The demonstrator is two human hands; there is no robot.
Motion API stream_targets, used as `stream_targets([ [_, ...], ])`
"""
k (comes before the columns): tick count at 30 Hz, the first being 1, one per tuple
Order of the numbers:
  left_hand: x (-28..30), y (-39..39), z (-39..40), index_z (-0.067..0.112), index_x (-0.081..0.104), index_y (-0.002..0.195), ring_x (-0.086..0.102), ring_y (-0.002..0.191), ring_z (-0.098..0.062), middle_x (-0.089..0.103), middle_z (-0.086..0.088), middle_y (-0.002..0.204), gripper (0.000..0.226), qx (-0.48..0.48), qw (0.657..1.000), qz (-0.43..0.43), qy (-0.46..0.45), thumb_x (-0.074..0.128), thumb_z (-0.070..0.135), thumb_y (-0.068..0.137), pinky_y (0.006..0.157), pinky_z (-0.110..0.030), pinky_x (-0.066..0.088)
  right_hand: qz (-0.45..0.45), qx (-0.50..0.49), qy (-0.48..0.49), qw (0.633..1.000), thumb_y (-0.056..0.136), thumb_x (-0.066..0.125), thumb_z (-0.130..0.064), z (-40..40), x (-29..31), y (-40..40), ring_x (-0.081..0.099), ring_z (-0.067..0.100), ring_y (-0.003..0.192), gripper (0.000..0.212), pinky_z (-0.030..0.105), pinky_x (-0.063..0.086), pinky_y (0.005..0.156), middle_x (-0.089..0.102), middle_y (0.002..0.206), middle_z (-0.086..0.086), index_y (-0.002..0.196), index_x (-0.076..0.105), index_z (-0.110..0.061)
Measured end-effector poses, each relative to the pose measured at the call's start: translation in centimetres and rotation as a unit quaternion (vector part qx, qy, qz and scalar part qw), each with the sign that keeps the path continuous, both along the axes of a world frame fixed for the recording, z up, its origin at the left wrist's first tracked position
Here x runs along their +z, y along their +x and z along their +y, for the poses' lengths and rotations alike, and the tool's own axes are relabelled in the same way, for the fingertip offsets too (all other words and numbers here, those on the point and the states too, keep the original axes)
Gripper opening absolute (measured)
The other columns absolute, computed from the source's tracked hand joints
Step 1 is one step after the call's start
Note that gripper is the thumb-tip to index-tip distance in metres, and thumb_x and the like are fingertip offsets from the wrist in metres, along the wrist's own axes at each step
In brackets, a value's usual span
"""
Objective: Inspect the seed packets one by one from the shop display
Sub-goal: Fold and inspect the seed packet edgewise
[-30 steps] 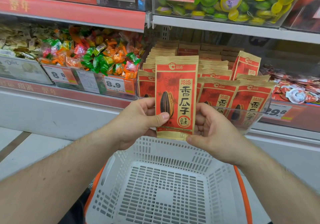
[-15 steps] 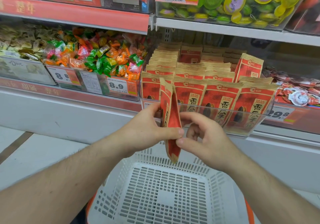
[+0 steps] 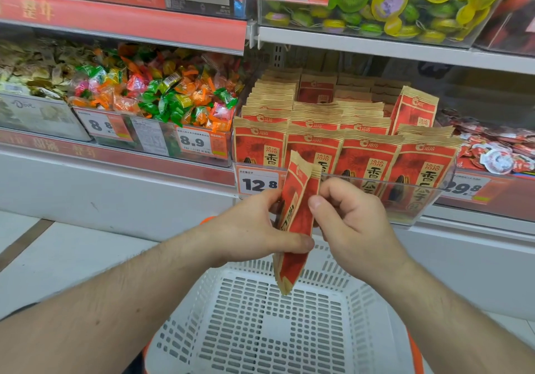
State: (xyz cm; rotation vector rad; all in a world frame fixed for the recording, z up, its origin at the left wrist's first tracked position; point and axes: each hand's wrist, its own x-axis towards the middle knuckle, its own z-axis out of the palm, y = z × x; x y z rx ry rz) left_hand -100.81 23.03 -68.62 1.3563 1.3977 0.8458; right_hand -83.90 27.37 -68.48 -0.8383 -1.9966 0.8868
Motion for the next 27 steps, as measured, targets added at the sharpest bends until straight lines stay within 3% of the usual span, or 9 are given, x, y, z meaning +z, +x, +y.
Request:
stream_targets([
  [5, 0.3, -0.3, 0.2, 0.028, 0.06, 0.125, 0.07, 0.103, -0.013, 0.069, 0.006, 0.117, 0.069, 0.025, 0.994, -0.088, 0.057, 0.082, 0.035, 0.06, 0.084, -0.029, 0.057, 0.012, 0.017, -0.049, 0.999, 0.088, 0.054, -0.024, -0.3, 0.1, -0.3, 0.039, 0.014, 0.05, 0.026, 0.035, 0.035, 0.049, 0.045, 0.052, 0.007, 0.065, 0.049, -0.011],
  [9, 0.5, -0.8, 0.2, 0.021, 0.063, 0.122, 0.071, 0.092, -0.019, 0.071, 0.001, 0.106, 0.063, 0.007, 0.983, -0.181, 0.03, 0.078, 0.027, 0.061, 0.08, -0.038, 0.056, 0.056, 0.056, -0.117, 0.99, 0.088, 0.057, -0.018, -0.4, 0.5, -0.3, 0.046, 0.007, 0.048, 0.029, 0.019, 0.039, 0.05, 0.051, 0.053, 0.005, 0.07, 0.055, 0.003],
  [12, 0.5, -0.8, 0.1, 0.018, 0.069, 0.107, 0.07, 0.085, -0.023, 0.072, -0.006, 0.092, 0.045, -0.024, 0.973, -0.228, 0.0, 0.073, 0.024, 0.063, 0.078, -0.04, 0.053, 0.087, 0.077, -0.176, 0.978, 0.084, 0.054, -0.022, -0.5, 0.8, -0.4, 0.047, 0.016, 0.047, 0.028, 0.025, 0.041, 0.048, 0.056, 0.056, 0.009, 0.069, 0.056, 0.002],
  [16, 0.3, -0.5, 0.3, 0.009, 0.066, 0.105, 0.067, 0.088, -0.037, 0.068, -0.025, 0.092, 0.041, -0.057, 0.96, -0.272, -0.027, 0.067, 0.027, 0.068, 0.085, -0.048, 0.047, 0.108, 0.09, -0.208, 0.968, 0.083, 0.054, -0.019, -0.5, 1.0, -0.5, 0.046, 0.015, 0.043, 0.024, 0.021, 0.039, 0.046, 0.057, 0.054, 0.005, 0.062, 0.056, -0.007],
  [22, -0.1, -0.2, 0.5, 0.01, 0.069, 0.101, 0.067, 0.087, -0.039, 0.068, -0.026, 0.091, 0.036, -0.061, 0.953, -0.297, -0.025, 0.066, 0.026, 0.069, 0.089, -0.052, 0.043, 0.12, 0.09, -0.222, 0.963, 0.082, 0.054, -0.019, -0.5, 1.1, -0.4, 0.046, 0.014, 0.042, 0.024, 0.02, 0.038, 0.045, 0.058, 0.054, 0.005, 0.059, 0.058, -0.013],
  [27, 0.1, -0.2, 0.4, 0.015, 0.071, 0.097, 0.069, 0.085, -0.035, 0.07, -0.022, 0.088, 0.027, -0.054, 0.958, -0.281, -0.022, 0.065, 0.024, 0.072, 0.076, -0.041, 0.054, 0.112, 0.088, -0.217, 0.966, 0.086, 0.054, -0.02, -0.4, 0.9, -0.4, 0.046, 0.014, 0.043, 0.025, 0.021, 0.039, 0.046, 0.057, 0.056, 0.008, 0.065, 0.055, -0.006],
])
